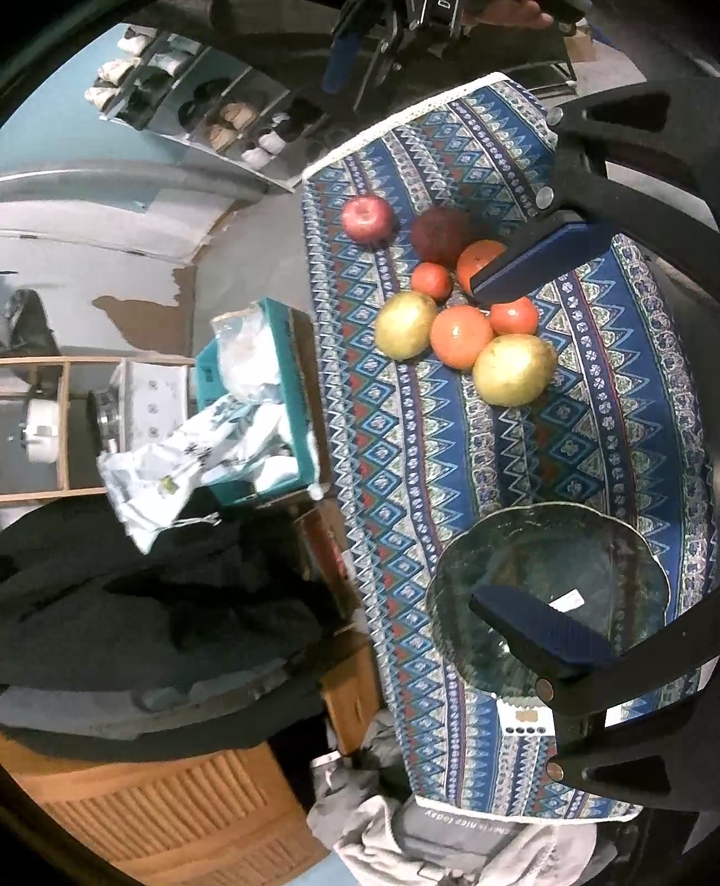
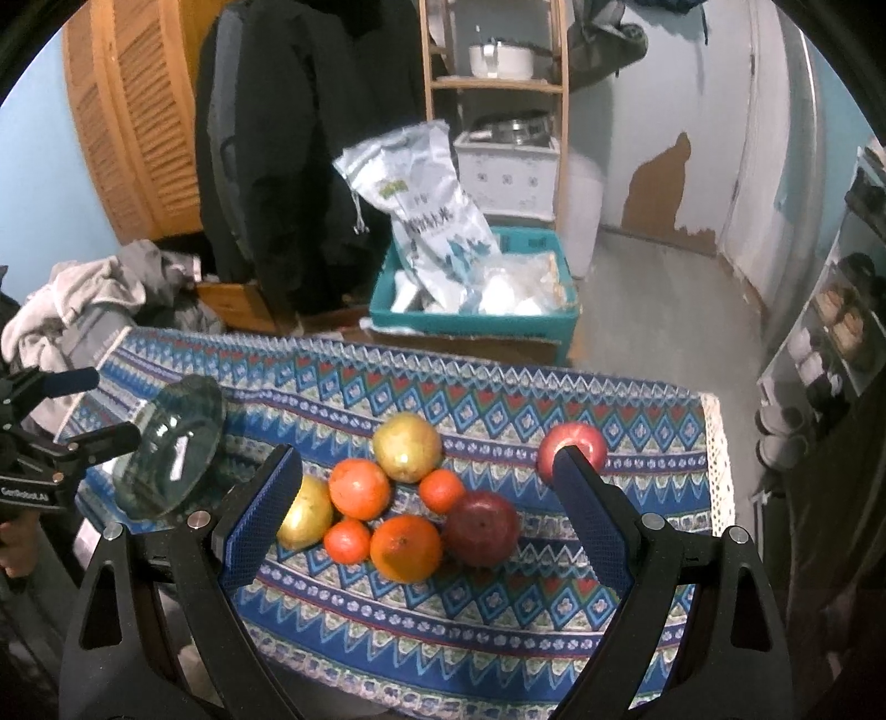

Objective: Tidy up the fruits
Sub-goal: 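Lower the left tool onto the large yellow pear while the right tool reaches the dark red apple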

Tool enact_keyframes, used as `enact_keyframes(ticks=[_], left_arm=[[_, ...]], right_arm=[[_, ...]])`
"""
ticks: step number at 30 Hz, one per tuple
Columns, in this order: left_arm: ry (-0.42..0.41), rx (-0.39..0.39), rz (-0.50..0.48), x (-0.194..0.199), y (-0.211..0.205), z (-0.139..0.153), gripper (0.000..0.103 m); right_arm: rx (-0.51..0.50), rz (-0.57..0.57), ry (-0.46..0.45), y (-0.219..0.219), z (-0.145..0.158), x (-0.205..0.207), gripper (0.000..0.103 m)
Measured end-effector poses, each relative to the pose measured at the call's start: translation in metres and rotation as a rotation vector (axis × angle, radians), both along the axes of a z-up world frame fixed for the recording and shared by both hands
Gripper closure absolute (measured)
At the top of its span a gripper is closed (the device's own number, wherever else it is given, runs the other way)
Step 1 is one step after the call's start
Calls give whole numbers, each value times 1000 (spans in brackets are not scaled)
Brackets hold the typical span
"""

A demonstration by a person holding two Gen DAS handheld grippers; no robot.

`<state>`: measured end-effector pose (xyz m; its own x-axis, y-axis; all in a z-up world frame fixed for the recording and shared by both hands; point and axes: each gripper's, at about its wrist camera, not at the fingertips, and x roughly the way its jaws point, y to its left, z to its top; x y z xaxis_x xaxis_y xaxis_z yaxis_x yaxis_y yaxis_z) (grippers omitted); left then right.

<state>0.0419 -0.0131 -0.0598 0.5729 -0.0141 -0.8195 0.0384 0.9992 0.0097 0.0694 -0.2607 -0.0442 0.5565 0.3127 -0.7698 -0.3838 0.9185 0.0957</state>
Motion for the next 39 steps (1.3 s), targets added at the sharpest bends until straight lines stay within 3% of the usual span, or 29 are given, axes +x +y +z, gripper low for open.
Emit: enact_keyframes(ticks=[10, 19, 28, 39], left_arm=[[175, -41, -3, 34, -13, -54, 1], [277, -17, -13, 56, -27, -100, 1], [387, -24, -10, 71, -31, -147, 1], [450, -149, 2, 78, -25, -176, 1]], right_arm=[[-47, -36, 164, -8, -53, 43, 13], [-98, -51, 322, -12, -106, 62, 13], [-105, -48, 421, -7, -144, 77, 13], [-101, -63, 496, -5, -178, 87, 13]])
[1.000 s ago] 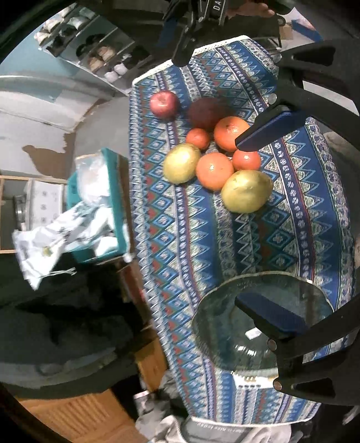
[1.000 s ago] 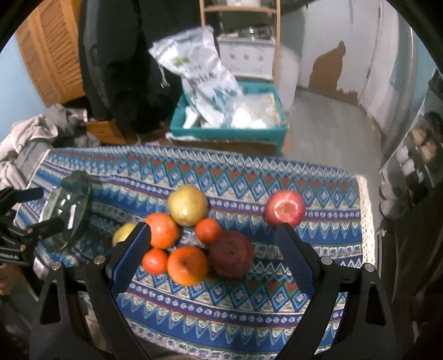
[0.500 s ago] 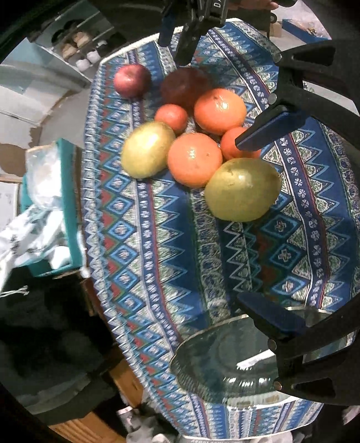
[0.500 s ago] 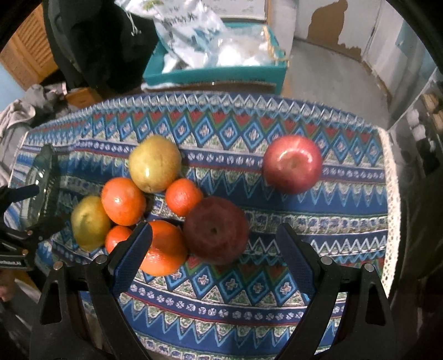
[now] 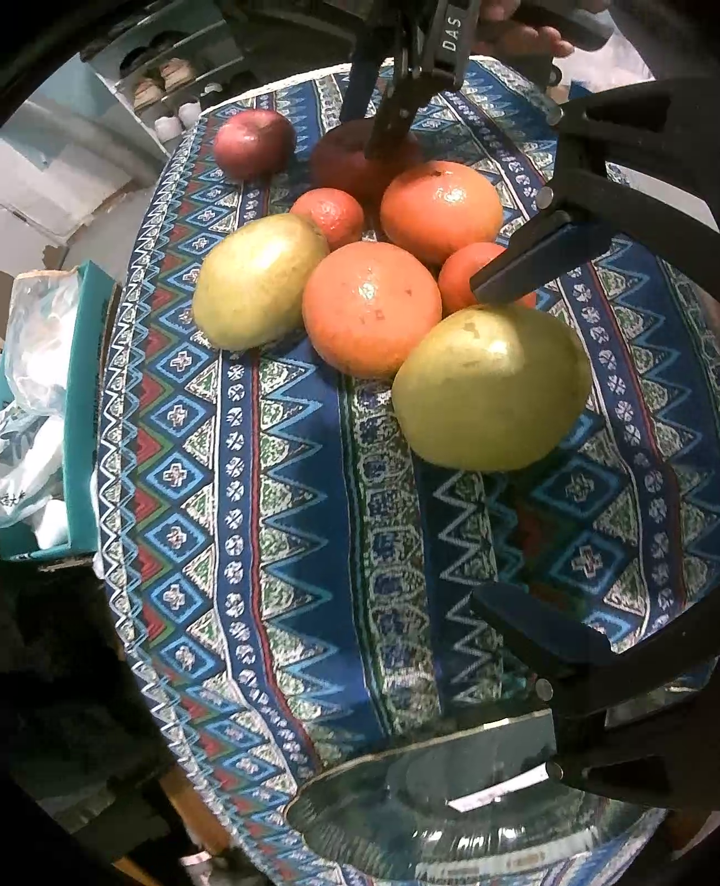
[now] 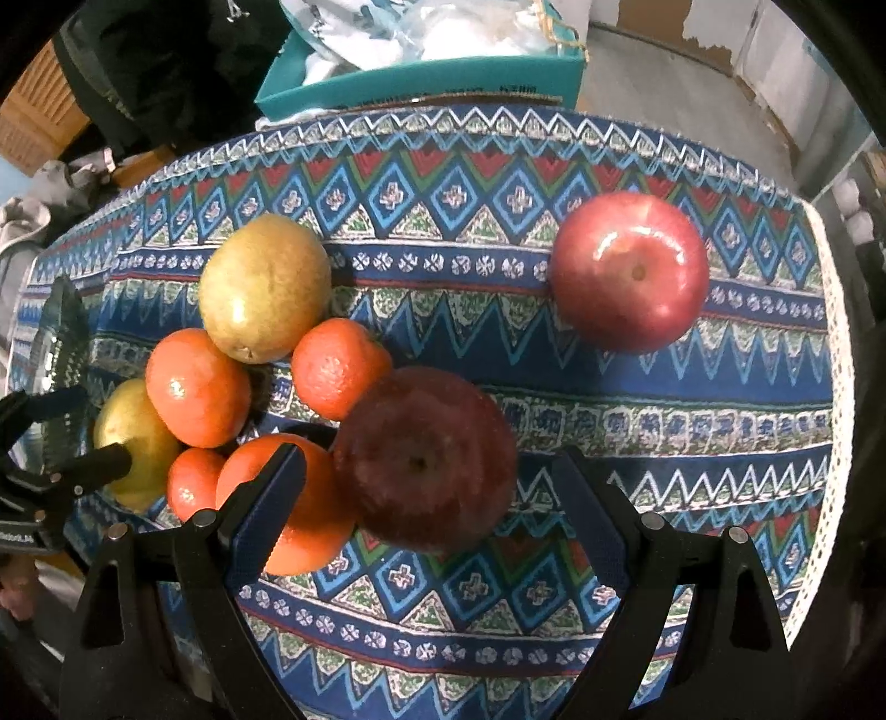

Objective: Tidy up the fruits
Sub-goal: 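Lower the left tool onto the large yellow pear while the right tool reaches the dark red apple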

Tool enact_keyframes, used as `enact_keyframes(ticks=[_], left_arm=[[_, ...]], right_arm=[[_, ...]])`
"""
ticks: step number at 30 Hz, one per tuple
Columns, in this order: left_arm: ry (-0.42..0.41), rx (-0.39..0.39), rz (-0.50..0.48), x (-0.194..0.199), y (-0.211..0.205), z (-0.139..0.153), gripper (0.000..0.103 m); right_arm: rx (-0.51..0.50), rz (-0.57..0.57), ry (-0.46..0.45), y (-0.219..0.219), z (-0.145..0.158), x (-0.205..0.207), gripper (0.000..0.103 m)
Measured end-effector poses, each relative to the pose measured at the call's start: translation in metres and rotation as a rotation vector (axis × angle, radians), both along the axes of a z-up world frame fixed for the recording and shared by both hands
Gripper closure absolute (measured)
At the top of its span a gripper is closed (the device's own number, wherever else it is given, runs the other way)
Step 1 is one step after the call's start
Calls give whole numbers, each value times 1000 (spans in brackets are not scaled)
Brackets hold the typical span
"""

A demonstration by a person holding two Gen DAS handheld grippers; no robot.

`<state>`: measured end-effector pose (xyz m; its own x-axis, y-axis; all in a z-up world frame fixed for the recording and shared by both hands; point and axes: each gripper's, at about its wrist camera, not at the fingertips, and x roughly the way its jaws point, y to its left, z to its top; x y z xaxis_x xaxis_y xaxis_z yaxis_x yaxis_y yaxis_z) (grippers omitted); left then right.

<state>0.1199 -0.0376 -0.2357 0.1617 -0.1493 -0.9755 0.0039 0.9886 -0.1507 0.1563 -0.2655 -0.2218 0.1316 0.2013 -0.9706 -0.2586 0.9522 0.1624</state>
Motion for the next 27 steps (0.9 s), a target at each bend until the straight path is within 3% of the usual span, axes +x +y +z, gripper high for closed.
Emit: enact_keyframes(ticks=[6, 11, 15, 21, 27], left_arm=[[18, -9, -21, 5, -10, -13, 3], [49, -87, -5, 8, -13, -25, 18], [50, -174, -1, 11, -13, -27, 35], [35, -174, -7, 10, -15, -27, 35], [6, -144, -17, -3, -11, -18, 35]], right_arm=[[6, -24, 31, 0, -15, 6, 13], [25, -73, 83, -12, -32, 13, 16], [81, -83, 115, -18, -42, 17, 27], [97, -90, 112, -22, -45, 16, 29], [14, -22, 15, -9, -24, -3, 29]])
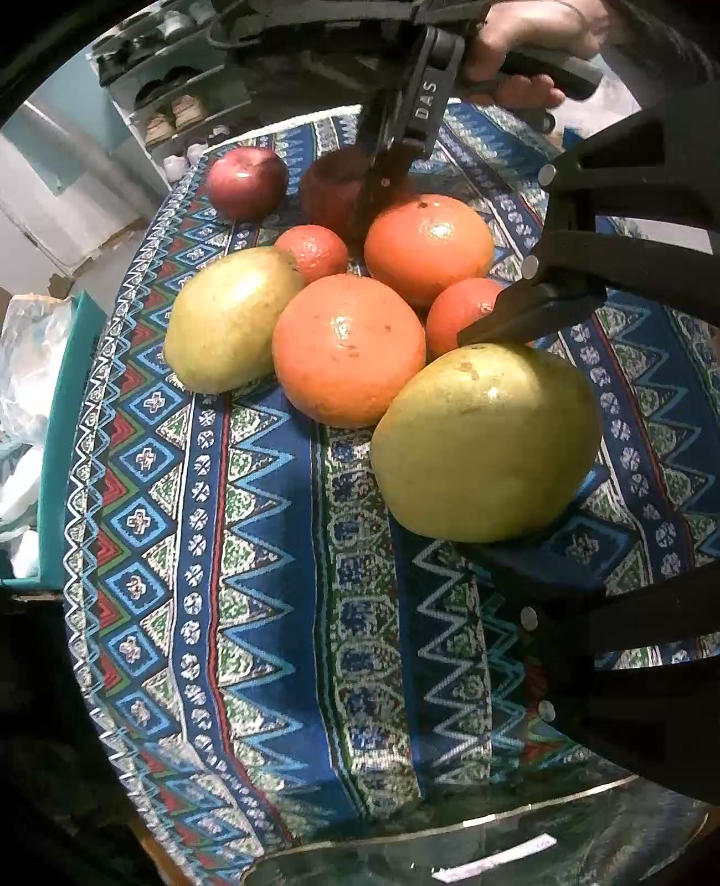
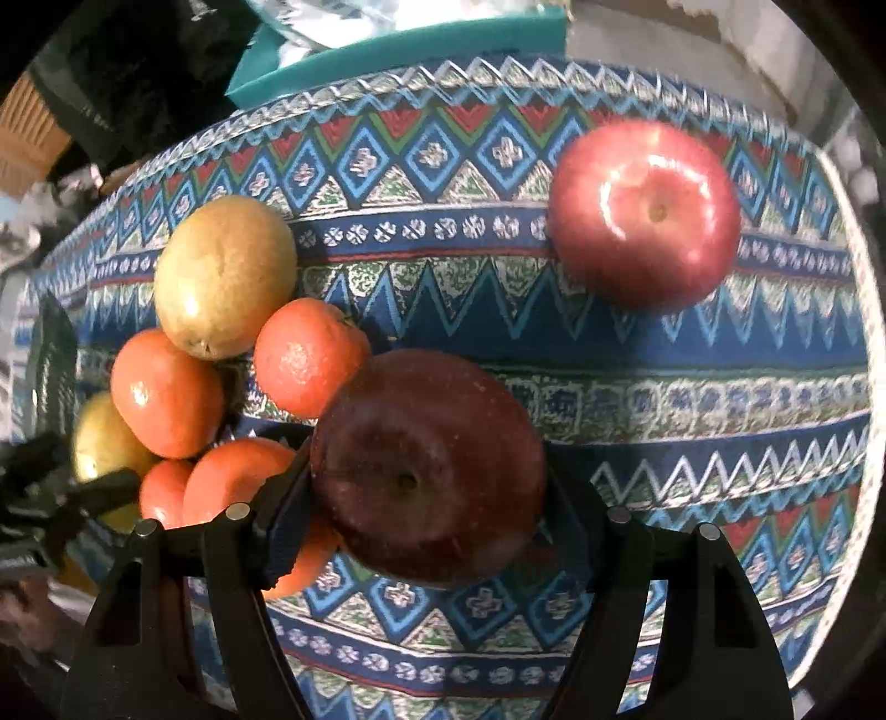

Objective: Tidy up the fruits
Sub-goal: 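Lower the left tool onto the large yellow pear while the right tool reaches the dark red apple, then close the left tool on the pear while the right tool grips and lifts the apple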

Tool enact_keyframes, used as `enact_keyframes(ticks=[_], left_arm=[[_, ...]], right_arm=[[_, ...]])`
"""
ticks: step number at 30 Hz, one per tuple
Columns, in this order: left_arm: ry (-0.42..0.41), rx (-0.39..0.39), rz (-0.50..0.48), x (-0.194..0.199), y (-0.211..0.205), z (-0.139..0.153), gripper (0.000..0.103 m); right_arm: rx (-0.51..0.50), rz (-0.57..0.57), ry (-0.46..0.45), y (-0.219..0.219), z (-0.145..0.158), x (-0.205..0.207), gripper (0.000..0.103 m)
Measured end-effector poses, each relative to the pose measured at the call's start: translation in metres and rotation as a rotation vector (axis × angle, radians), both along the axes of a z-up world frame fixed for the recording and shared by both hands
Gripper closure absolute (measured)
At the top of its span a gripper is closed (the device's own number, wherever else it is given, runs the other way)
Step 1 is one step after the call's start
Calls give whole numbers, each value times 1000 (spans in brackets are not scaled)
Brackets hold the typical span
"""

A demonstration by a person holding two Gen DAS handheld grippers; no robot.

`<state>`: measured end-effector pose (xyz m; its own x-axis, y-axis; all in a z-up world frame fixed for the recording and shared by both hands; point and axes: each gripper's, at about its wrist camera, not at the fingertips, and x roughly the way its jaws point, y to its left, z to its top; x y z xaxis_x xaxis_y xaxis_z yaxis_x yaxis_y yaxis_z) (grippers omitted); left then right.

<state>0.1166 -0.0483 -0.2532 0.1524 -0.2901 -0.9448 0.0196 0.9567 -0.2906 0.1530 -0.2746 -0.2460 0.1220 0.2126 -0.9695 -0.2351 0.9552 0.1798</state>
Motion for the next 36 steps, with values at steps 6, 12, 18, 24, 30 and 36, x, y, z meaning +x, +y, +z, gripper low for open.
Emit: enact_keyframes(ticks=[6, 12, 18, 24, 30, 36], left_arm=[[-35, 49, -11, -5, 1, 8, 36], [-77, 52, -5, -11, 4, 22, 36], [-140, 72, -24, -17, 2, 42, 36], [-213, 89, -45, -25, -3, 66, 36], [-289, 103, -71, -36, -5, 93, 36], [-354, 96, -78, -47, -5, 119, 36]], right_arm=[[-33, 26, -86, 3, 22, -1, 29], [-44, 34, -155, 10, 43, -2, 29], [-33, 54, -216, 13, 64, -22, 29], [-25, 77, -270, 16, 86, -35, 29], [0, 92, -334, 23, 112, -44, 29], [34, 104, -398, 27, 143, -53, 29]])
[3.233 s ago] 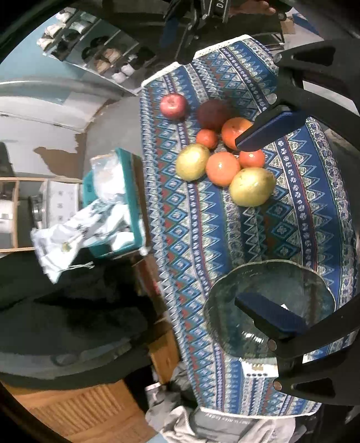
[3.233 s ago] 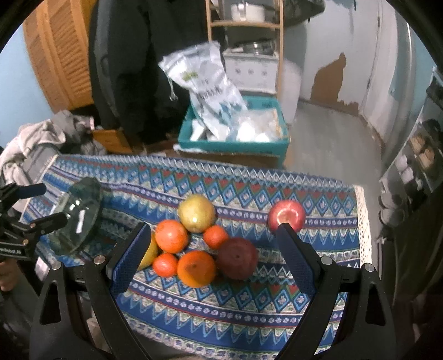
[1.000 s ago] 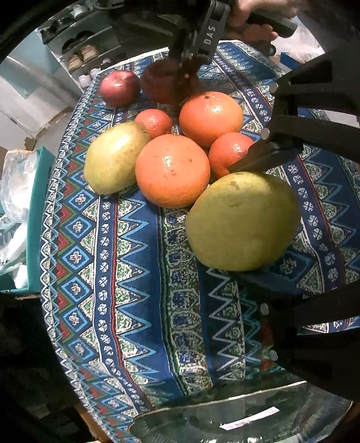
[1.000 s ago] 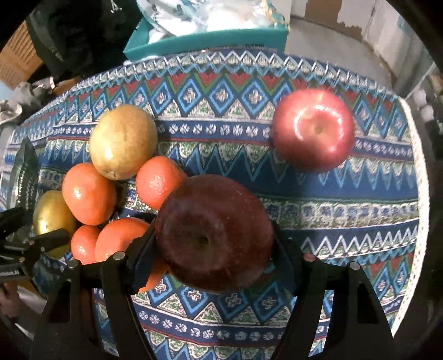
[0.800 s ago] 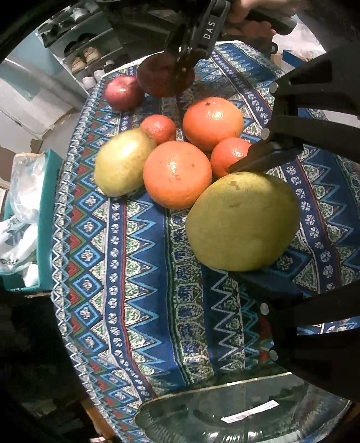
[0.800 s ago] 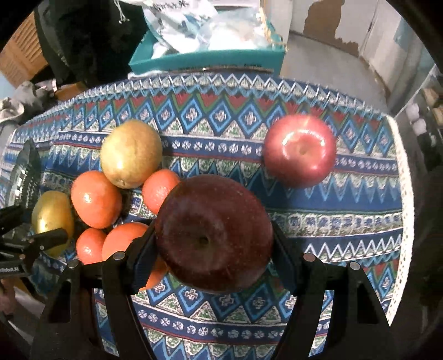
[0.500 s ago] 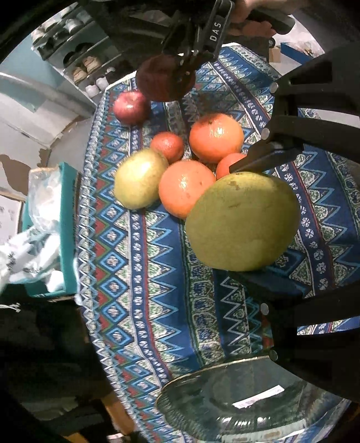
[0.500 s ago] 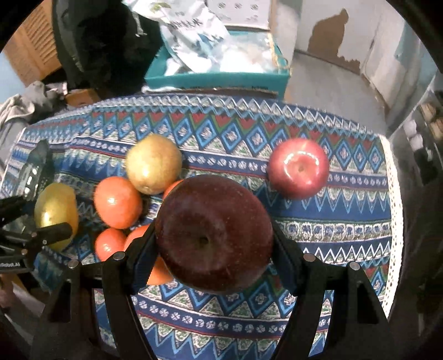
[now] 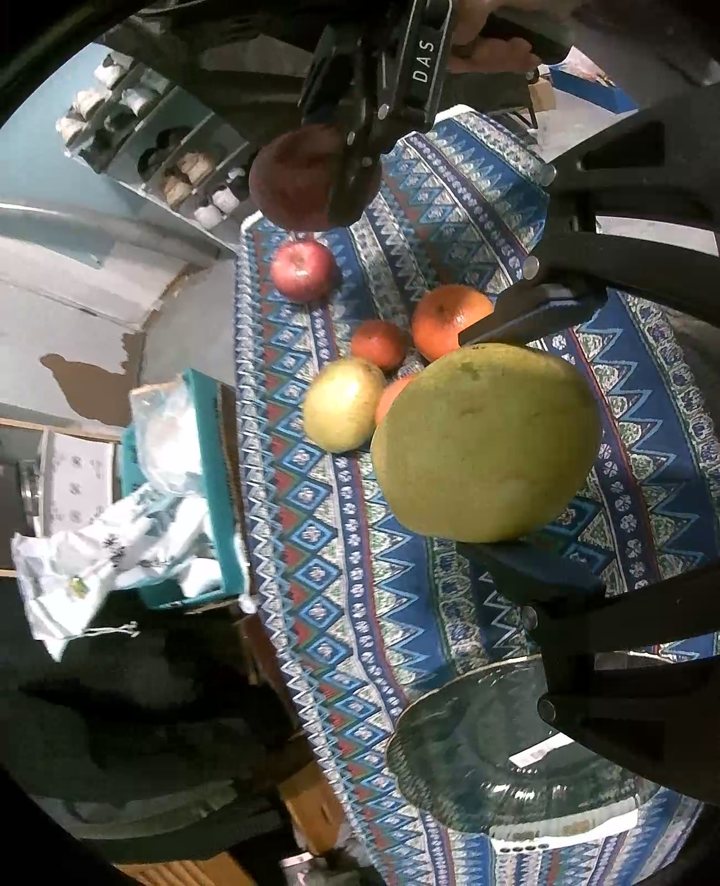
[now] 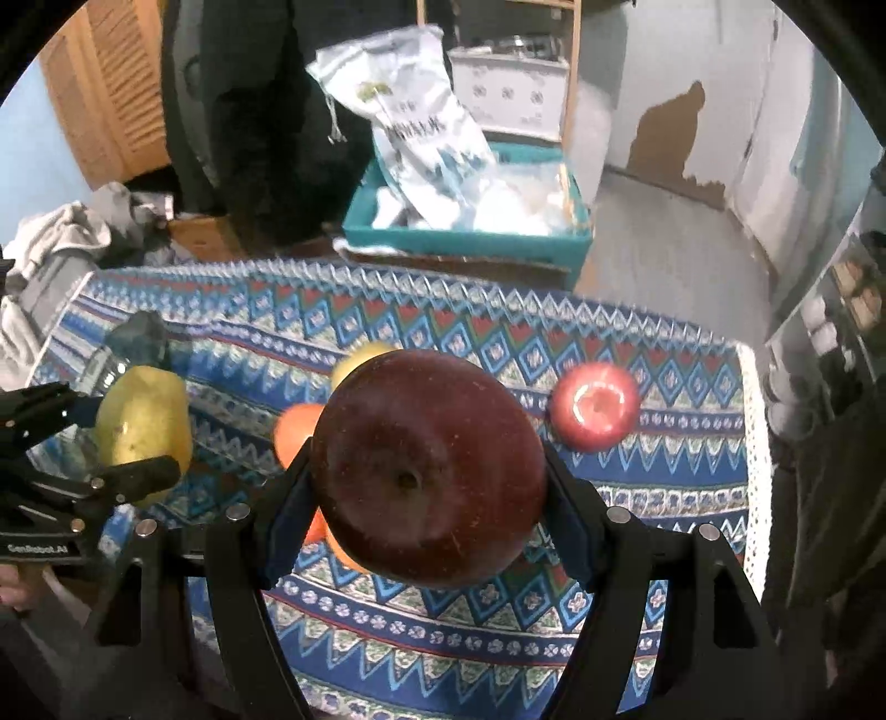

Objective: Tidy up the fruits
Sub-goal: 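Close the left tool on the pear while the right tool grips and lifts the apple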

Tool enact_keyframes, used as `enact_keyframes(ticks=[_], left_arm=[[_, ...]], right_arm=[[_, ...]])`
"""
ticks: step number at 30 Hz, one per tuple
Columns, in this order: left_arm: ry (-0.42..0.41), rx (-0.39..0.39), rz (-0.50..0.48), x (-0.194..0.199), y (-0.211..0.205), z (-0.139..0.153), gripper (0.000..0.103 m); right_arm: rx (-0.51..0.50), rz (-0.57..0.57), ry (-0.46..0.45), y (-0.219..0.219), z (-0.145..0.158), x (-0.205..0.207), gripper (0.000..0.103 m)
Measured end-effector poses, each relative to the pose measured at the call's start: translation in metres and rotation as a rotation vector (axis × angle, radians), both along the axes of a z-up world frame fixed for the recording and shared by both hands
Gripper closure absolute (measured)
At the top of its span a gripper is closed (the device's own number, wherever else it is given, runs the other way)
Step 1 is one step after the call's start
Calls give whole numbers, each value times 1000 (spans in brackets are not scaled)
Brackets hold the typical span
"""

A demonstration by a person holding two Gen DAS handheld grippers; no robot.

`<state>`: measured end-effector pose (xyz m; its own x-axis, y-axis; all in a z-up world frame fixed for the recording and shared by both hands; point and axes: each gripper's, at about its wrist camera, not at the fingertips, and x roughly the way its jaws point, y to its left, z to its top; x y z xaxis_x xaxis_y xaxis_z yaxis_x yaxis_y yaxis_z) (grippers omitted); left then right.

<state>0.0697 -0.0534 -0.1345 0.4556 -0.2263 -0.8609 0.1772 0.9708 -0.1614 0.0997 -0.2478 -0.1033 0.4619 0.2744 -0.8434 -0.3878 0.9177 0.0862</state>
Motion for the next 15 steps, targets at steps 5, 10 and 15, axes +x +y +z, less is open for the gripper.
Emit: enact_keyframes(ticks=[5, 10, 15], left_arm=[[-48, 1, 0, -8, 4, 17, 36], [-92, 1, 2, -15, 7, 33, 36], [-134, 4, 2, -23, 10, 50, 36]], right_arm=[[23, 13, -54, 2, 22, -6, 29], [49, 30, -92, 7, 41, -14, 29], [76, 55, -120, 16, 57, -21, 29]])
